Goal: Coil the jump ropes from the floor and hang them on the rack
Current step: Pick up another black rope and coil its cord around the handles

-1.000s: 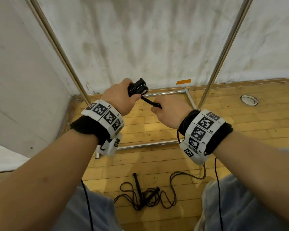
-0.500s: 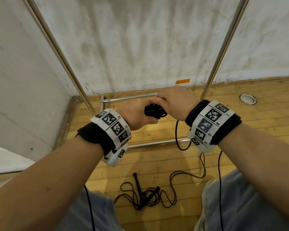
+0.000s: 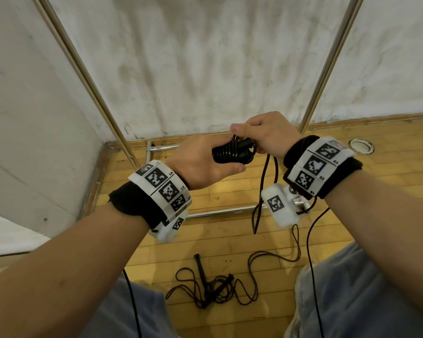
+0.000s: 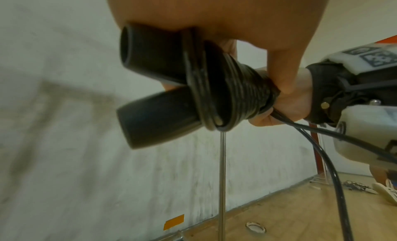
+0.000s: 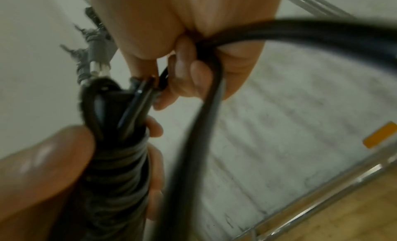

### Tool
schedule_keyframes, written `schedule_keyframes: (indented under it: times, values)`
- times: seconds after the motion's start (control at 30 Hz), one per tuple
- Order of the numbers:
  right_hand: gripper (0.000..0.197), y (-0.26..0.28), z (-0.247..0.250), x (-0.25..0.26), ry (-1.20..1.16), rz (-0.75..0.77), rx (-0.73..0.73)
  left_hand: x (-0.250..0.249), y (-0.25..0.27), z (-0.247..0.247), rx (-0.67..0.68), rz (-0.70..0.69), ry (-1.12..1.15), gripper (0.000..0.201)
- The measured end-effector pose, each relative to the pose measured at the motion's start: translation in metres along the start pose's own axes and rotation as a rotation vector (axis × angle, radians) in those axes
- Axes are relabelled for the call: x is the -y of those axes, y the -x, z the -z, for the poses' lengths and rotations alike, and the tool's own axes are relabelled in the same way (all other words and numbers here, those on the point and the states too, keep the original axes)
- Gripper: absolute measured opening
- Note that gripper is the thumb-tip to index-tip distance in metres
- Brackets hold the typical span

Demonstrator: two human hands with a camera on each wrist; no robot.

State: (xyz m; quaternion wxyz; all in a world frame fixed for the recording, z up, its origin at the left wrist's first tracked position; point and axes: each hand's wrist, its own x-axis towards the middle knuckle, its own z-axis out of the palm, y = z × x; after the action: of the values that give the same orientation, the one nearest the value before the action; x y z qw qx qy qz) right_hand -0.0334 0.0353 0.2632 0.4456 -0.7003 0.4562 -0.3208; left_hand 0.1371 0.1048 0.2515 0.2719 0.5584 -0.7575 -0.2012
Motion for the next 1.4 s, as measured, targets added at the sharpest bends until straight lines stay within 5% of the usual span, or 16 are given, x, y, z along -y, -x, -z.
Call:
schedule_keyframes:
  times: [0.2,0.37,0.53,0.73,1.0,1.17,1.4]
  values:
    - [0.026,-0.001,-0.005,-0.005,-0.399,-0.095,0.155,-0.007,-0.002,0.006,-0.091,0.032,0.115,0.029]
    - [0.025,0.001,-0.018,-0.009,-0.429,-0.131,0.155,-0.006,-0.004,0.008,-0.150,0.101,0.109,0.026]
    - [0.031,0.009,-0.037,-0.005,-0.125,-0.010,0.104,-0.002,-0.014,0.017,-0.284,0.237,0.183,0.035]
    - [0.021,0.015,-0.041,-0.002,0.310,0.130,0.073,0.007,-0.017,0.022,-0.175,0.244,0.136,0.036]
    - [0.029,0.019,-0.047,0.001,0.622,0.118,0.087,0.038,-0.017,0.021,-0.204,0.334,-0.341,0.042]
    - [0.025,0.020,-0.046,0.003,0.716,0.138,0.093,0.038,-0.017,0.011,-0.107,0.473,-0.024,0.042]
    - [0.040,0.022,-0.042,0.002,0.631,0.104,0.059,0.029,-0.017,0.009,-0.056,0.367,0.065,0.021]
